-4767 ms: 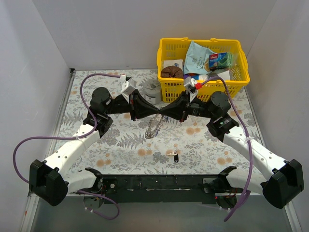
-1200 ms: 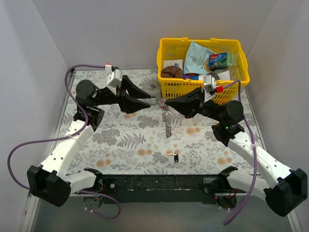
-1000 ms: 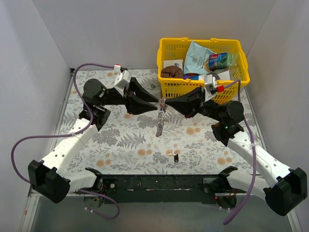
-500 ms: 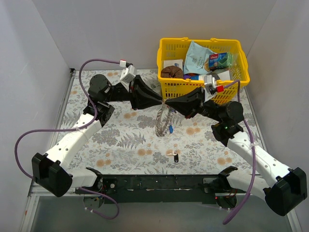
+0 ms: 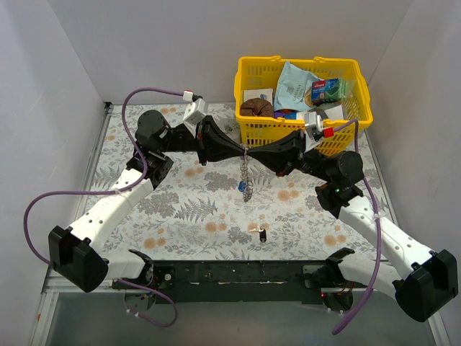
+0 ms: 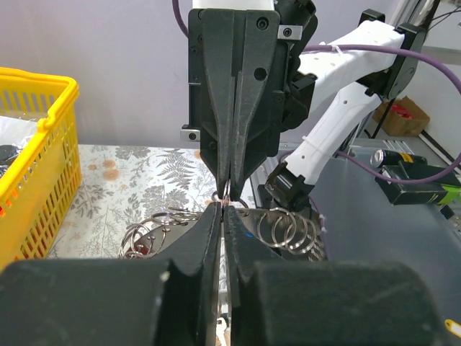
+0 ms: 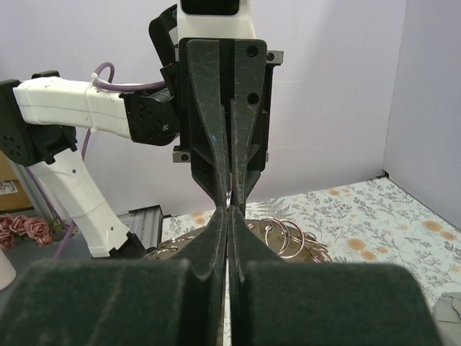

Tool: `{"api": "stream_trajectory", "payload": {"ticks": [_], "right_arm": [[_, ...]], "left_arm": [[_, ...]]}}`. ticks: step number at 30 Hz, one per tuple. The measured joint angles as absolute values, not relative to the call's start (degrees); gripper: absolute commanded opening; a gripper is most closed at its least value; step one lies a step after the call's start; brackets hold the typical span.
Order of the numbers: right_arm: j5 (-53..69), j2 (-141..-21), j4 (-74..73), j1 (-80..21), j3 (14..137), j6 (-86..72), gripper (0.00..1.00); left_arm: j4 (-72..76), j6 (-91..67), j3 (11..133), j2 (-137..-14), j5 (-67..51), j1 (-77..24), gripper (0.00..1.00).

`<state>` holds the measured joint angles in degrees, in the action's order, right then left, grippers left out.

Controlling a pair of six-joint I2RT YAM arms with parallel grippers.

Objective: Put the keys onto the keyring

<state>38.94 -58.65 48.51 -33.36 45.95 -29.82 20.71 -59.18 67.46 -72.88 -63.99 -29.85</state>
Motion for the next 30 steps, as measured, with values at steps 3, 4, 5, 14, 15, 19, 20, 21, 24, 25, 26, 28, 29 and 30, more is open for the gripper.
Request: {"api": "stream_trajectory", "payload": {"ticks": [3, 4, 5, 14, 15, 19, 20, 21, 24, 25, 26, 28, 29, 30], "right_arm": [[38.96, -58.65, 48.51, -33.26, 45.95, -29.82, 0.01], [38.96, -58.65, 48.49, -33.21, 45.95, -29.82, 0.01], [38.96, -58.65, 48.49, -33.17, 45.95, -29.82, 0.01], [38.28, -58.22, 47.9, -33.04, 45.15, -28.95, 0.76], [37.87, -57.87, 47.33, -33.06, 44.86, -28.51, 0.8], [35.48, -55.61, 43.68, -33.08, 44.05, -26.06, 0.92], [34.81, -54.92, 42.61, -33.08, 43.97, -25.23, 0.94], [34.04, -54.11, 41.67, -33.08, 43.72, -24.6, 0.95], [32.45, -51.62, 39.83, -33.04, 42.13, -23.31, 0.96], [32.05, -51.11, 39.33, -32.99, 41.74, -23.14, 0.96], [31.75, -50.68, 38.85, -33.01, 41.34, -22.85, 0.96], [31.42, -50.5, 37.36, -32.95, 41.12, -22.5, 0.96], [31.4, -50.52, 36.67, -32.93, 41.04, -22.41, 0.96], [31.42, -50.54, 36.01, -32.86, 40.91, -22.35, 0.96]], "left_arm": [[19.9, -58.33, 67.7, -72.93, -64.05, -29.93, 0.0], [19.62, -58.06, 67.81, -72.93, -64.01, -29.98, 0.0], [19.31, -57.78, 67.92, -72.93, -63.94, -30.0, 0.0], [10.72, -50.09, 68.95, -72.18, -59.77, -30.41, 0.0], [9.1, -48.62, 68.95, -71.99, -58.76, -30.5, 0.0], [3.18, -42.92, 68.95, -70.46, -54.94, -30.5, 0.0], [1.65, -41.32, 68.93, -69.76, -53.91, -30.5, 0.0], [0.49, -39.79, 68.9, -68.97, -52.9, -30.5, 0.0], [-1.93, -34.85, 67.92, -65.8, -50.19, -30.61, 0.0], [-2.63, -33.5, 67.51, -64.79, -49.63, -30.63, 0.0], [-3.22, -31.83, 66.94, -63.59, -48.82, -30.74, 0.0], [-4.43, -28.25, 65.6, -61.14, -47.48, -31.0, 0.0], [-5.04, -26.52, 64.95, -59.99, -46.96, -31.16, 0.0], [-5.58, -24.71, 64.31, -58.96, -46.39, -31.29, 0.0]]}}
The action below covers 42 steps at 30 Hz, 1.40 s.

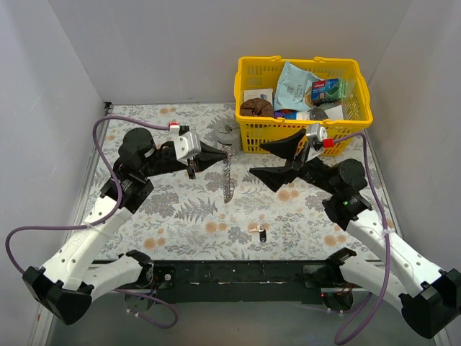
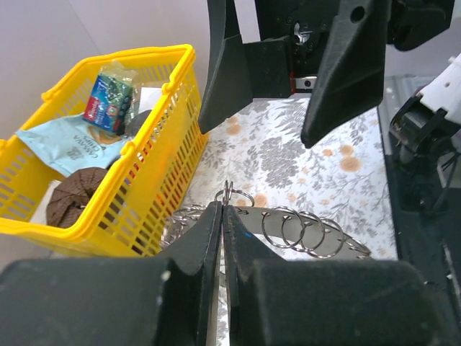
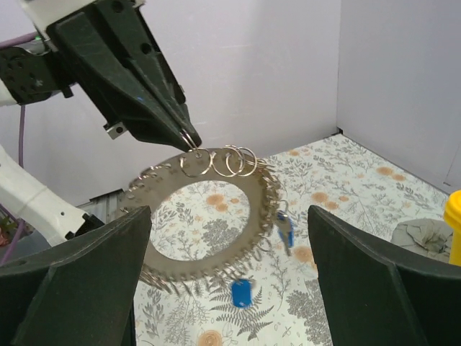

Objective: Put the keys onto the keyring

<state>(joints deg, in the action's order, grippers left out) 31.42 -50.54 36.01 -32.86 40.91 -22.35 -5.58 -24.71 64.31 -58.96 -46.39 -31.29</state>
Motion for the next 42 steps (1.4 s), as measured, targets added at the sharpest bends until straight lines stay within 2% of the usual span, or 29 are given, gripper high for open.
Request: {"api": "stream_trajectory", "payload": {"ticks": [11, 18, 26, 35, 42], "right_arm": [[31.59, -50.76, 31.99, -32.67, 40.38, -21.37, 0.97], [31.22, -51.07, 28.01, -32.67, 40.38, -20.12, 0.98], [27.66, -52.9, 15.42, -32.64, 40.49, -19.27, 0.97], [21.76, -56.14, -2.94, -32.64, 40.03, -19.09, 0.91], [15.2, -59.55, -15.03, -33.23, 38.54, -20.86, 0.91]], "left_arm": [[-11.64, -8.58, 60.4, -52.73, -43.09, -32.08, 0.0], [-13.52, -5.61, 60.36, -52.05, -40.8, -32.12, 0.0], [-13.04, -13.08, 59.24, -54.98, -37.15, -32.12, 0.0], [-9.69, -25.02, 48.16, -57.01, -36.18, -32.1, 0.0], [-6.13, -33.54, 45.41, -56.73, -33.67, -31.27, 0.0]]}}
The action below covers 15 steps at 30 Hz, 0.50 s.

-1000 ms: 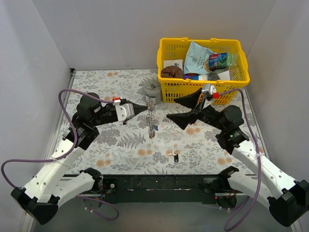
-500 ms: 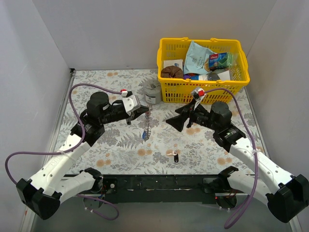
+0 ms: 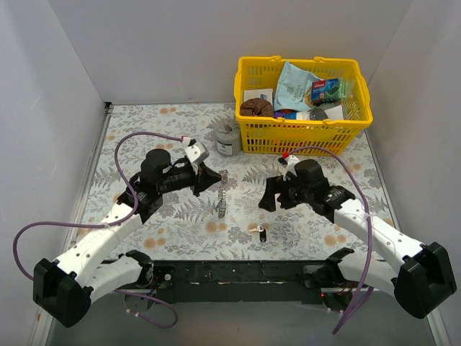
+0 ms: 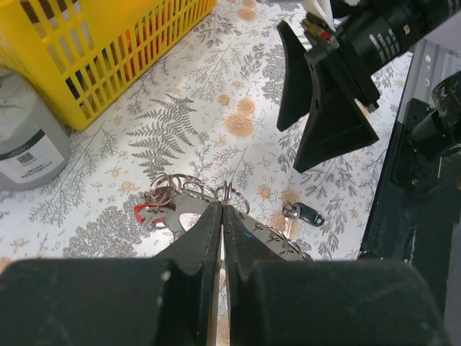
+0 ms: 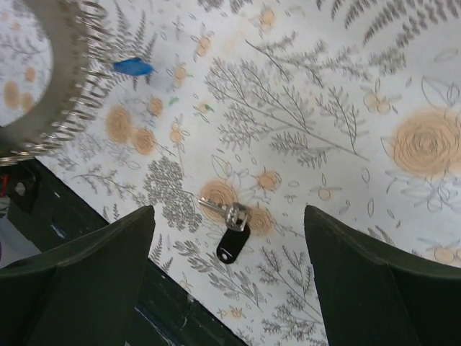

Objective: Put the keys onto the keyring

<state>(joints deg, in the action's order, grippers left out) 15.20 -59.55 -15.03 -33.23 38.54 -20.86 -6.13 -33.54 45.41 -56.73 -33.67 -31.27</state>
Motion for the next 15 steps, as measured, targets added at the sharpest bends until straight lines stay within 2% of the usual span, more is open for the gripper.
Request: {"api": "stream_trajectory", "payload": {"ticks": [9, 15], "right_arm": [[4.78, -60.9, -25.04, -38.79, 39.4, -26.09, 0.89], [-2.81, -68.88, -30.52, -44.23, 47.9, -27.29, 0.89]], "left_arm": [[-2.31, -43.75, 41.6, -53.67, -32.05, -28.18, 0.0], [-2.76, -44.38, 41.6, -53.52, -32.03, -27.79, 0.0]]}}
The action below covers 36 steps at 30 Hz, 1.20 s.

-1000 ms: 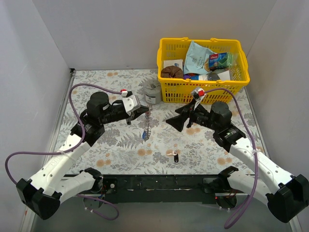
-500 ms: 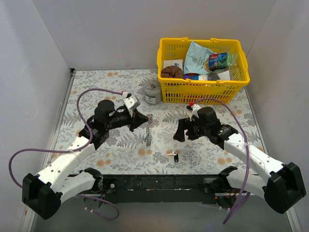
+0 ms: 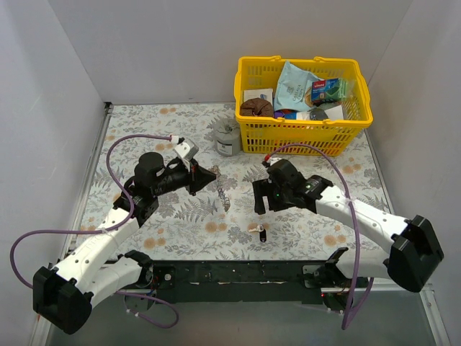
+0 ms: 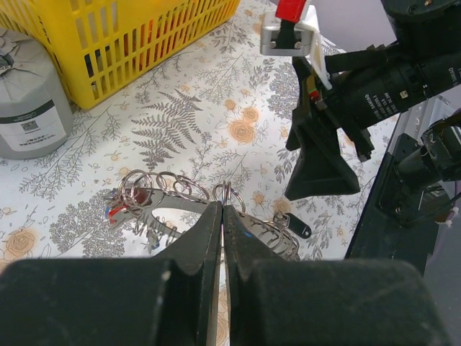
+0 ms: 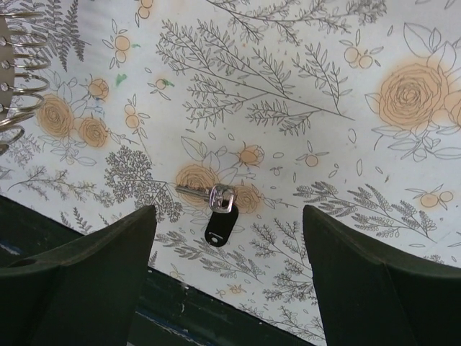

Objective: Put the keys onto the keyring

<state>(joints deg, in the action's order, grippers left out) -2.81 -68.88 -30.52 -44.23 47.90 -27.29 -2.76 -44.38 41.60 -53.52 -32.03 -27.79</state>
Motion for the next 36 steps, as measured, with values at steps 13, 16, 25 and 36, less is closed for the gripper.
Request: {"api": "stream_trajectory", "payload": {"ticks": [13, 16, 25, 36], "right_arm": [[-10.0, -79.85, -36.16, -51.62, 55.51, -29.5, 0.78], [-10.15, -80.38, -36.29, -51.62, 55.51, -29.89, 0.74], [-8.82, -84.16, -36.47, -51.66, 55.33, -30.28, 0.57], [-3.99, -87.42, -35.31, -52.84, 53.45, -31.33, 0.47]], "left_arm": [[-4.86, -43.64, 41.63, -53.28, -32.05, -27.55, 0.0], [-5.13, -43.27, 41.63, -53.15, -32.05, -27.55, 0.0], [-5.19, -42.59, 41.6, -53.12, -32.05, -27.55, 0.0], [-5.21, -42.44, 41.6, -53.12, -32.14, -27.55, 0.0]]}}
